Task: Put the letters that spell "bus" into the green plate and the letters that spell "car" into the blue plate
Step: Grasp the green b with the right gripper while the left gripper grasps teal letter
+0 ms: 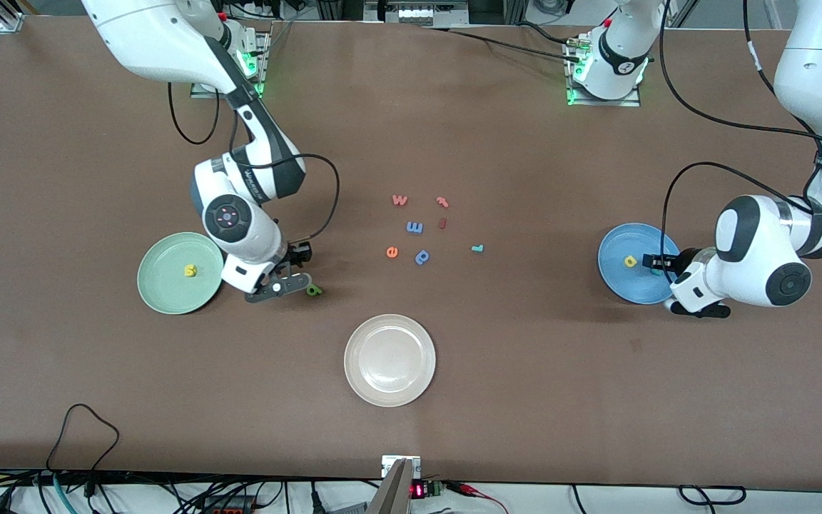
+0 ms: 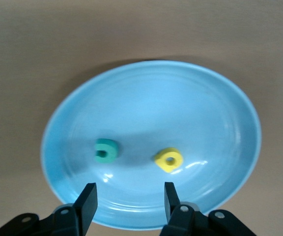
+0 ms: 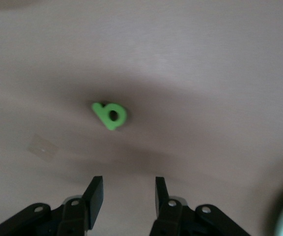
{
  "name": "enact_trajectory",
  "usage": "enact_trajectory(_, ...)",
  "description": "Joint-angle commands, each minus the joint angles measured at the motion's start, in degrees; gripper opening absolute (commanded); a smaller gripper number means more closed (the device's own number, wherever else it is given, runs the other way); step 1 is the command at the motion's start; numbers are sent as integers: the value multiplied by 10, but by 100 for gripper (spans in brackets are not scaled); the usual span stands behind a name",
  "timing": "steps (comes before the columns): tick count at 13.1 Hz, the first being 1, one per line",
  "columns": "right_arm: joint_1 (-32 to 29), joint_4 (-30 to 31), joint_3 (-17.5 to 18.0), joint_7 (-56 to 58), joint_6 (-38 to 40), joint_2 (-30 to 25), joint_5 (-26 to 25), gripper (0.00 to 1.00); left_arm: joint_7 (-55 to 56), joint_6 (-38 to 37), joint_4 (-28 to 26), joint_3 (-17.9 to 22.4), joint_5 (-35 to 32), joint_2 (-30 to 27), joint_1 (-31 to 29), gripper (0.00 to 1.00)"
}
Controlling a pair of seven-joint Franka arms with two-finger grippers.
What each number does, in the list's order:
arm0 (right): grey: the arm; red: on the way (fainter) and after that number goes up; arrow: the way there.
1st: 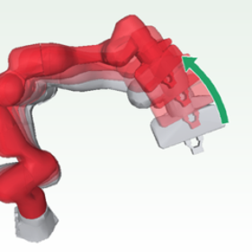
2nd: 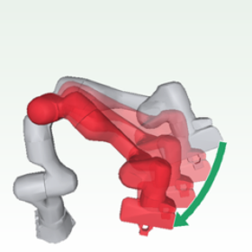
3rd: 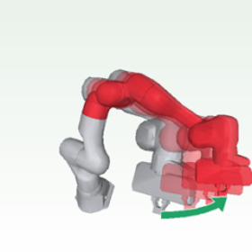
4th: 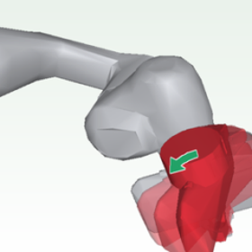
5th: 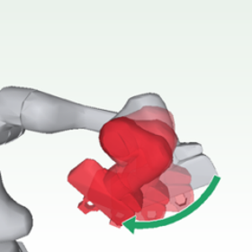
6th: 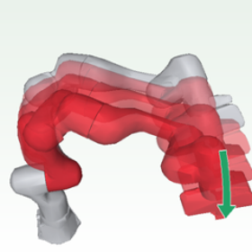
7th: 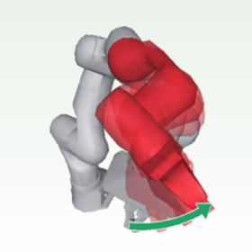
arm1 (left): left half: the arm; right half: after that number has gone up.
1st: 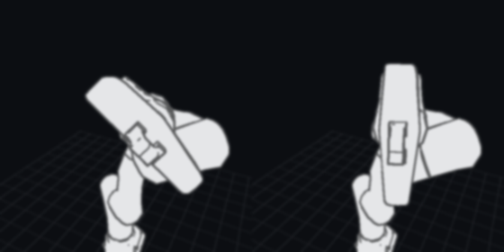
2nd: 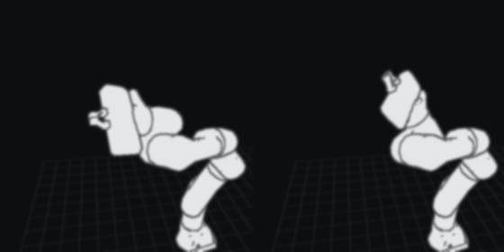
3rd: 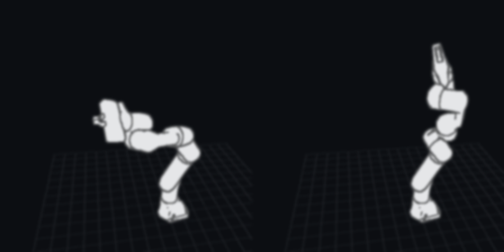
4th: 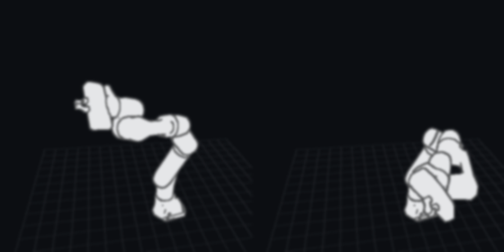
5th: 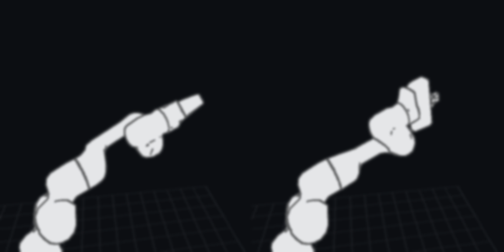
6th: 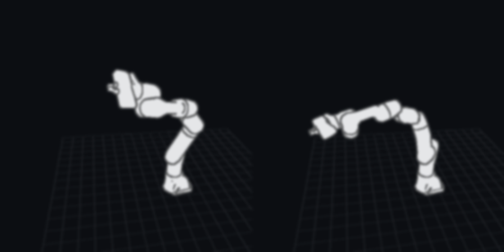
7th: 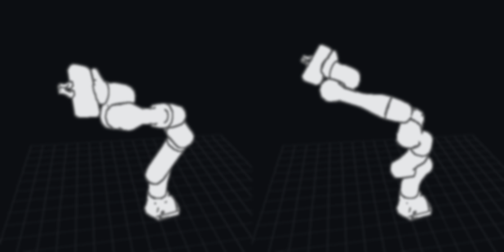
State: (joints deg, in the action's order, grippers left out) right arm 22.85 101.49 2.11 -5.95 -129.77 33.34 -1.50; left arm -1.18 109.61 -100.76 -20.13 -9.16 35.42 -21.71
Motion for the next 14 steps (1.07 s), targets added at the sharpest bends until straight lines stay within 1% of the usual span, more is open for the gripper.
enact_trajectory(1,24,-44,-6,14,-17,43,-5,51,57,-21,-7,-62,-5,-18,3,53)
enact_trajectory(2,28,-57,-6,39,-23,53,-5,51,91,-15,-8,-95,-5,-12,5,47)
enact_trajectory(3,29,-71,-6,65,-24,65,-4,52,110,-4,-8,-123,-5,0,16,47)
enact_trajectory(4,30,-79,-6,77,-26,71,-4,52,118,16,-8,-139,-5,9,27,47)
enact_trajectory(5,30,-81,-6,83,-37,74,-4,52,130,35,-10,-146,-3,13,48,47)
enact_trajectory(7,30,-82,-6,101,-67,81,-4,52,198,60,-12,-146,-4,16,117,47)
enact_trajectory(8,30,-82,-6,112,-72,82,-4,52,227,85,-16,-145,-4,18,156,47)
enact_trajectory(9,30,-82,-6,117,-73,86,-3,53,237,109,-25,-145,-4,18,178,47)
enact_trajectory(11,30,-82,-7,117,-73,87,-6,53,239,158,-42,-145,-4,19,191,47)
enact_trajectory(14,29,-81,-9,141,-73,88,-6,54,270,197,-45,-143,-8,44,207,47)
